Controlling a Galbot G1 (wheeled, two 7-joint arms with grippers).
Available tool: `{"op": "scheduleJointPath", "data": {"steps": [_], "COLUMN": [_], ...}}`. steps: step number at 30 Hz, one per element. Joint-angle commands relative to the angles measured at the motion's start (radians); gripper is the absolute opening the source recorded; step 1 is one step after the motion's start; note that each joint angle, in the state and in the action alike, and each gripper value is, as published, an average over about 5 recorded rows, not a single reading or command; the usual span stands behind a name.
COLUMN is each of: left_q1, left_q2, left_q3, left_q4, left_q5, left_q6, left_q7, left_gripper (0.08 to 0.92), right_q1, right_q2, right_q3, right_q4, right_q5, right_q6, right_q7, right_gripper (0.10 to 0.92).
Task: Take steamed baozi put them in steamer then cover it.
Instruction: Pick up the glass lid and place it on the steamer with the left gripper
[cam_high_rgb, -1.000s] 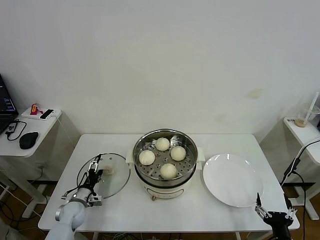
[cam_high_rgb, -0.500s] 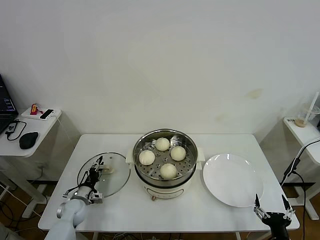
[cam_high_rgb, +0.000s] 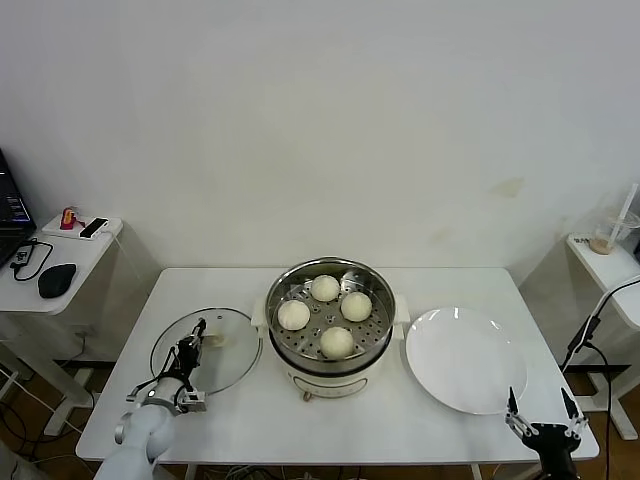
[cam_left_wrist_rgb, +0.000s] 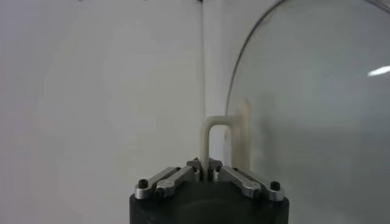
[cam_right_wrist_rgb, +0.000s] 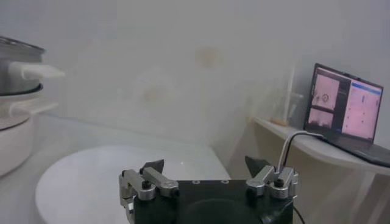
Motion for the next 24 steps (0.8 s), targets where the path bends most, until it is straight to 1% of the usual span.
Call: {"op": "scheduleJointPath", "data": {"steps": [1, 6, 17, 20, 24], "left_q1": [0.13, 0.201, 0.3, 0.321, 0.312], "left_q2": [-0.009, 0.018, 0.149, 0.167, 0.188], "left_q3": [-0.09, -0.143, -0.254, -0.252, -0.2], "left_q4": [-0.235, -0.375, -0.593, -0.664, -0.742], "left_q5": [0.011, -0.012, -0.136, -0.143, -0.126], "left_q6": [0.014, 0.034, 0.114, 0.16, 0.215], "left_q7": [-0.043, -0.005, 0.141, 0.188, 0.244], "left_gripper": [0.142, 0.142, 0.142, 0.142, 0.142], "right_q1": [0.003, 0.008, 0.006, 0.007, 0.005], "right_q2": [-0.012, -0.029, -0.042, -0.04, -0.034], "right_q3": [-0.018, -0.038, -0.077, -0.078, -0.089], "right_q4": [0.003, 0.009, 0.015, 0.014, 0.014], "right_q5": [0.001, 0.003, 0.003, -0.006, -0.012], "right_q6": [-0.003, -0.007, -0.013, -0.012, -0.011], "right_q7": [-0.002, -0.005, -0.01, -0.011, -0.017], "right_gripper": [0.823, 0.823, 0.823, 0.823, 0.823]}}
